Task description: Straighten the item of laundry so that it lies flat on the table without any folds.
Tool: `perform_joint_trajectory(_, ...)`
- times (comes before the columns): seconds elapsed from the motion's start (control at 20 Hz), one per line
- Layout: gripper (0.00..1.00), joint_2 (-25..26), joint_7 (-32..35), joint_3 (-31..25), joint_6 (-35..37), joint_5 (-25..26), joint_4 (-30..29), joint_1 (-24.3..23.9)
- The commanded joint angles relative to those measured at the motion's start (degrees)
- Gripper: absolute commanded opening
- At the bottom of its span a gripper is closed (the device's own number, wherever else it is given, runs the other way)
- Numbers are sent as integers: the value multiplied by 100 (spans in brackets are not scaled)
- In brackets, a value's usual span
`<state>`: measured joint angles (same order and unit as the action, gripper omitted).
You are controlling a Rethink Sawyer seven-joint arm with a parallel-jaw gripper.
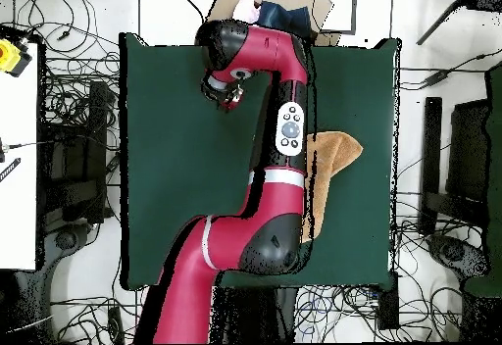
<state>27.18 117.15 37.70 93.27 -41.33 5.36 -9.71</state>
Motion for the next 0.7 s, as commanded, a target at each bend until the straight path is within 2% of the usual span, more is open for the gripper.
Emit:
perform_joint_trajectory(0.05,0,380,928,3216,-811,-2365,-392,-413)
perform_joint_trajectory(0.2,0,417,757,4148,-807,-3083,-412,-574)
perform_joint_trajectory(0.25,0,404,679,4296,-745,-3106,-427,-596)
perform_joint_trajectory(0.3,0,366,590,4173,-853,-2843,-447,-569)
perform_joint_trajectory(0.35,0,308,543,3897,-1064,-2442,-495,-514)
perform_joint_trajectory(0.45,0,71,366,2947,-1523,-1362,-741,-306)
perform_joint_trajectory(0.5,0,-168,203,2279,-1651,-753,-1008,-135)
perform_joint_trajectory(0.6,0,-1020,-316,998,-1809,396,-2015,284)
perform_joint_trajectory(0.7,0,-2144,-1013,249,-2040,1138,-3493,652)
